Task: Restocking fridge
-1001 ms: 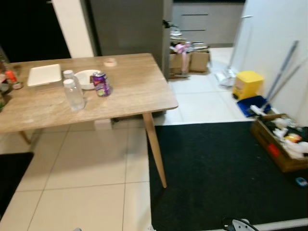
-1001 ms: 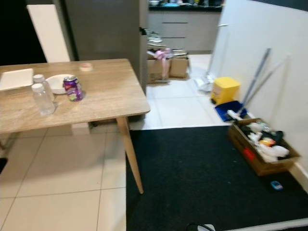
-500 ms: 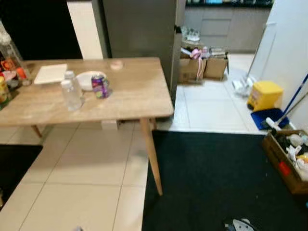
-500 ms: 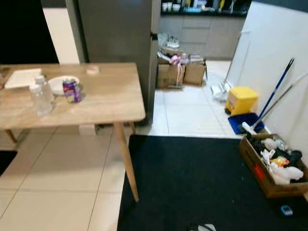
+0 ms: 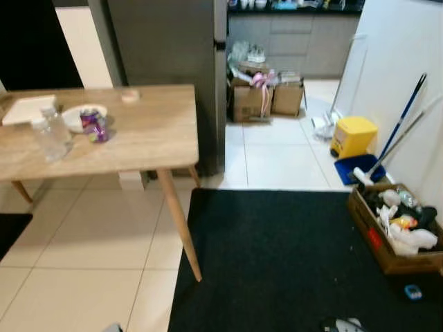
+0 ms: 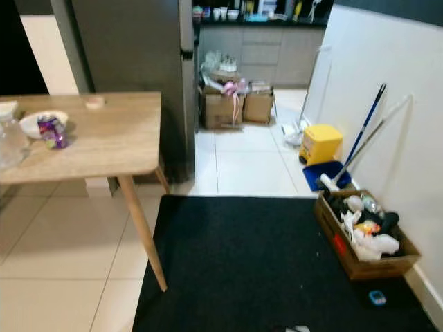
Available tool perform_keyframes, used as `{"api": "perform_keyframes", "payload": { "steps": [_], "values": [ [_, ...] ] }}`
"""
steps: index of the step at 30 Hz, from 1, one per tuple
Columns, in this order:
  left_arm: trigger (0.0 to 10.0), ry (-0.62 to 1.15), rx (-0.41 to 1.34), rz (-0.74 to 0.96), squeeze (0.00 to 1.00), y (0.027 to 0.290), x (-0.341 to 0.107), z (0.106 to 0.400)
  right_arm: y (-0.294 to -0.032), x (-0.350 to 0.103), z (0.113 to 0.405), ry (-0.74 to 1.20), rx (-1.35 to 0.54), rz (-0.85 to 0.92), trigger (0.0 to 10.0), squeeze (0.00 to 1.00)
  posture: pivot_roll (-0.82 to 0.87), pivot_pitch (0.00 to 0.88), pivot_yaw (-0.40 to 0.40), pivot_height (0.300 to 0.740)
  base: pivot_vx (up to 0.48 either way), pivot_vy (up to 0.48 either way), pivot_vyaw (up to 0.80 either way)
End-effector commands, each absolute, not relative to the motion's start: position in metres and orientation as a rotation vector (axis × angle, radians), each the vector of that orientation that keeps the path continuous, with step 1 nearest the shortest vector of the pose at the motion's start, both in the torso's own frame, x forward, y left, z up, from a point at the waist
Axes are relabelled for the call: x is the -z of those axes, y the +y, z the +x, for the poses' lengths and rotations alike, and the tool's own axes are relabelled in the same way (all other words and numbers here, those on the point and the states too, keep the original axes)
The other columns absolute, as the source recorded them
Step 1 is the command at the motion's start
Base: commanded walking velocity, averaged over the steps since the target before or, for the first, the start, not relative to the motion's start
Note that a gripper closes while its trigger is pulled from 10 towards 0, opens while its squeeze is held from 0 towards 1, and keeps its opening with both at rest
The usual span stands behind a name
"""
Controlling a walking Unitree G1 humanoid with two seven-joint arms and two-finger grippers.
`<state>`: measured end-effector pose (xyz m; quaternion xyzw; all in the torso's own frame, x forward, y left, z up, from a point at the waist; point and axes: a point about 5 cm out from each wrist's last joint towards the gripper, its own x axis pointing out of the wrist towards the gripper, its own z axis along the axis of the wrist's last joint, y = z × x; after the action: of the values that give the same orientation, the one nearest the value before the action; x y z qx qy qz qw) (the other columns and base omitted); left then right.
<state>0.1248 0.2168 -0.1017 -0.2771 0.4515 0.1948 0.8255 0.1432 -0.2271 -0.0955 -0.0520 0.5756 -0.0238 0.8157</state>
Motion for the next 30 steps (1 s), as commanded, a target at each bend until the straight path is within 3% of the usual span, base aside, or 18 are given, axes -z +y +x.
{"api": "perform_keyframes", "payload": {
  "steps": [1,11,30],
  "values": [
    [10.0,0.964,-0.422,-0.589,0.00,0.2157,0.1021,0.1247,-0.2287,0.0938,0.1468,1.211,0.059,-0.106,10.0,0.00,-0.05,0.000,0.023,0.740,0.000,0.000,0.00],
    [10.0,0.956,-0.427,-0.591,0.00,0.2154,0.1015,0.1268,-0.2280,0.0939,0.1468,1.211,0.052,-0.108,10.0,0.00,-0.05,0.000,0.023,0.740,0.000,0.000,0.00],
    [10.0,0.937,-0.424,-0.601,0.00,0.2123,0.1000,0.1327,-0.2278,0.0944,0.1456,1.225,0.038,-0.120,10.0,0.00,-0.05,0.000,0.020,0.740,0.000,0.000,-0.74]
  ]
}}
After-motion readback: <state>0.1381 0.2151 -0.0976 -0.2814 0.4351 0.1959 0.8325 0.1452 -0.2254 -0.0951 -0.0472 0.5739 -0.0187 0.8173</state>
